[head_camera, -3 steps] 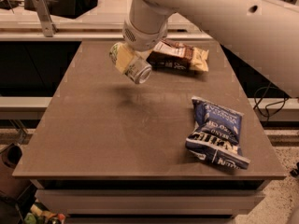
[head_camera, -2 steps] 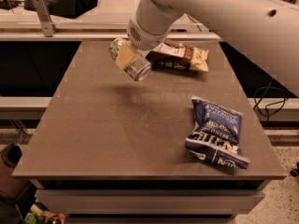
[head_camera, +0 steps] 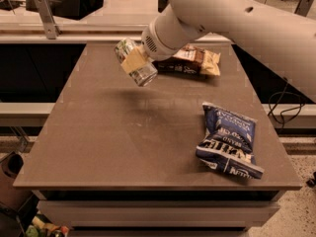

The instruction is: Place 7up can upright

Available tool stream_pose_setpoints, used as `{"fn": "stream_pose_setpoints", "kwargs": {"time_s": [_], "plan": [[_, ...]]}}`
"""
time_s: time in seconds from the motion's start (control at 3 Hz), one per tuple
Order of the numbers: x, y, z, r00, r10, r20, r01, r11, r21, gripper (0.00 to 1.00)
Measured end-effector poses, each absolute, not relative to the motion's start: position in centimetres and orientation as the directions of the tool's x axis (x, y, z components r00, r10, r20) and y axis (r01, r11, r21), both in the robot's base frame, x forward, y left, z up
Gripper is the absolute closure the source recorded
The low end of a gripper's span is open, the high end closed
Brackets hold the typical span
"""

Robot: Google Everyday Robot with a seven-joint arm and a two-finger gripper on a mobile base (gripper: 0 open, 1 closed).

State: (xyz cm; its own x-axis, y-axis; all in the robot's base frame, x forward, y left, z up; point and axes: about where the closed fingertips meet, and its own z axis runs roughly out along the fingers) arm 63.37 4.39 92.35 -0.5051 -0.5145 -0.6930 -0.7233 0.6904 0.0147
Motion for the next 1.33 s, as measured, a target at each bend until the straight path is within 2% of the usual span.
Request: {"fn": "stream_pose_setpoints", "kwargs": {"time_s": [1.33], "plan": [[63.25,4.65,92.15,-0.386,-0.323,-0.864,-0.721,0.69,0.064,1.0]]}}
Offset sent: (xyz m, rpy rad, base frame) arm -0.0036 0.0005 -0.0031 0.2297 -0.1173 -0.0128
